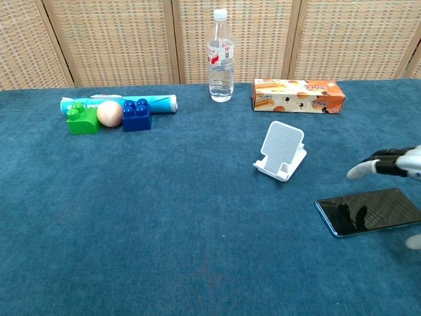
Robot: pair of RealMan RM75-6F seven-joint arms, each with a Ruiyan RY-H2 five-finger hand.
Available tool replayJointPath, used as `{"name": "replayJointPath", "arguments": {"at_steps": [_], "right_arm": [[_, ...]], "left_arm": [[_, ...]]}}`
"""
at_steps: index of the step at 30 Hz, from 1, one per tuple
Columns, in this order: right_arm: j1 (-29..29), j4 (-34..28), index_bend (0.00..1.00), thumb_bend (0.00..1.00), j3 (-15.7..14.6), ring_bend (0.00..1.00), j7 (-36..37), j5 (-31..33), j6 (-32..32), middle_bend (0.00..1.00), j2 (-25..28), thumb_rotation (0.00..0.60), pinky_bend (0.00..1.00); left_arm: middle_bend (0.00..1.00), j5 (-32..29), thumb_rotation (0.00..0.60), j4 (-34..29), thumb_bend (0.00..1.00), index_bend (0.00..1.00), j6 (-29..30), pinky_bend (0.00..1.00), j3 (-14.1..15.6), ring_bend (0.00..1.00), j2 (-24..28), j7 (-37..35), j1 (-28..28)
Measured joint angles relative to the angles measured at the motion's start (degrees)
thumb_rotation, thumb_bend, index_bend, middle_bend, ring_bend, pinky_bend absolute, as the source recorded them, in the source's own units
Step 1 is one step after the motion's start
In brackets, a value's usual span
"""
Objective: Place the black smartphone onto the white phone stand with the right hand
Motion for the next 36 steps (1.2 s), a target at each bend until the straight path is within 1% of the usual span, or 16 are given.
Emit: {"name": "replayJointPath", "arguments": {"at_steps": [3,8,17,22,29,36], "right_arm": [[1.7,1.9,0.18,0.0,1.0,0.16,-1.3,2.0,-1.7,0.21,-2.8,0.6,0.23],[3.3,3.9,0.19,0.0,1.9,0.18,-2.6,3.9,-2.9,0.23,-5.3,0.6,0.24],[4.1,6.6,0.21,0.0,1.2,0.2,-2.3,4.3,-3.2,0.24,-6.4,0.6,0.24],[4.3,8.0,0.23,0.0,0.1,0.21,0.8,3.0,-2.6,0.25,-6.2,0.6,0.25],[4.5,12.9,0.23,0.0,-2.2,0.21,7.4,-0.3,-0.7,0.25,-6.7,0.6,0.25],[5.0,16.8,0.24,0.0,-3.6,0.21,12.9,-1.9,0.2,0.25,-7.5,0.6,0.25]], "left_arm": [[0.0,-0.2,0.6,-0.1,0.0,0.0,-0.1,0.0,-0.1,0.0,0.1,-0.1,-0.1],[0.0,-0.3,0.6,-0.3,0.0,0.0,-0.2,0.0,-0.1,0.0,0.3,-0.2,-0.1],[0.0,-0.5,0.6,0.0,0.0,0.0,-0.4,0.0,0.0,0.0,0.3,-0.3,-0.2],[0.0,-0.5,0.6,0.0,0.0,0.0,-0.6,0.0,0.0,0.0,0.1,0.1,-0.3],[0.0,-0.5,0.6,0.0,0.0,0.0,-0.8,0.0,0.2,0.0,-0.2,1.1,-0.3],[0.0,-0.7,0.6,-0.3,0.0,0.0,-1.2,0.0,0.1,0.0,-0.5,2.1,-0.6]]}}
